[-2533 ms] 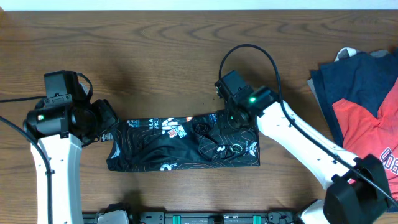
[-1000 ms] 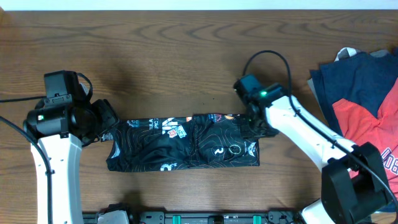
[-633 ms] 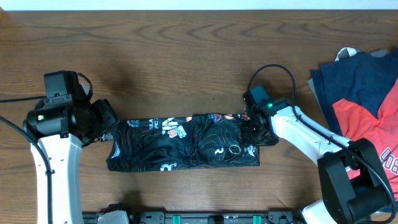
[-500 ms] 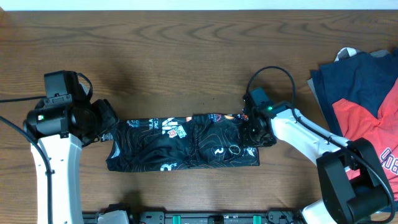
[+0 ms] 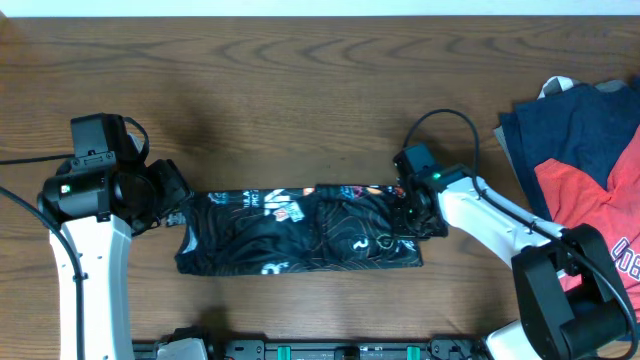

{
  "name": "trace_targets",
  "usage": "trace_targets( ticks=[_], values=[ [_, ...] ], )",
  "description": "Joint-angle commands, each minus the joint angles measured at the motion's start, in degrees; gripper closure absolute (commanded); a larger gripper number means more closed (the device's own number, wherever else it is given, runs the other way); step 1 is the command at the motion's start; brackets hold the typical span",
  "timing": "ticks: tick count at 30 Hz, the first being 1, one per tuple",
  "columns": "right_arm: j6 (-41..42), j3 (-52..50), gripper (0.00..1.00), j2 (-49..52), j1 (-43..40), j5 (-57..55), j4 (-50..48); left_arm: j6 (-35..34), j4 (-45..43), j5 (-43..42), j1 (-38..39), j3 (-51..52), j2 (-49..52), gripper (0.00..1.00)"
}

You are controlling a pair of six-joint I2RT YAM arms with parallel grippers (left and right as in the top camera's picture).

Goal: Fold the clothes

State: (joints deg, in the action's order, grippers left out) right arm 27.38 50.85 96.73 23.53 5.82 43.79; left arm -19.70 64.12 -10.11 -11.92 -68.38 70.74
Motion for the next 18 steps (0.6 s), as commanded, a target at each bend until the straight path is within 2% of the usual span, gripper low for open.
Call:
trace_targets(
  ticks=[1, 6, 7, 10, 12, 14, 15, 16, 17, 18],
  values=[
    [3.48, -0.94, 0.99, 1.09, -4.26, -11.58, 2.29, -0.52, 0.15, 0.31, -0.26, -0.31, 0.11, 0.37],
    [1.42, 0.22, 0.99, 1.09, -12.17, -15.04, 3.26, -0.52, 0.39, 0.28, -0.26, -0.31, 0.11, 0.36],
    [0.59, 0.48, 0.99, 1.09, -13.20, -15.04, 3.02, -0.52, 0.61, 0.26, -0.22, -0.28, 0.11, 0.31],
    [-1.86, 2.12, 0.96, 1.09, -16.26, -15.04, 2.75, -0.50, 1.90, 0.13, -0.02, -0.13, 0.48, 0.28],
    [-2.16, 3.87, 0.92, 1.09, -17.35, -14.73, 3.50, -0.28, 2.49, 0.00, 0.57, 0.11, 1.09, 0.26],
    [-2.16, 6.43, 0.83, 1.09, -17.84, -13.38, 5.51, 1.90, 2.47, -1.75, 1.73, 0.55, 1.97, 0.25],
    [-2.16, 8.20, 0.76, 1.09, -17.92, -12.28, 7.34, 2.97, 2.47, -2.80, 2.40, 0.72, 2.54, 0.24],
    [-2.19, 9.81, 0.48, 1.09, -17.97, -11.04, 9.33, 3.87, 2.51, -3.65, 3.13, 0.83, 3.23, 0.24],
    [-2.21, 11.63, 0.06, 1.07, -17.94, -10.36, 11.45, 5.22, 2.51, -4.33, 4.11, 0.92, 4.22, 0.22],
    [-2.99, 13.42, 0.01, 1.07, -17.94, -10.05, 13.33, 6.16, 2.51, -4.46, 5.07, 0.94, 5.22, 0.21]
  ],
)
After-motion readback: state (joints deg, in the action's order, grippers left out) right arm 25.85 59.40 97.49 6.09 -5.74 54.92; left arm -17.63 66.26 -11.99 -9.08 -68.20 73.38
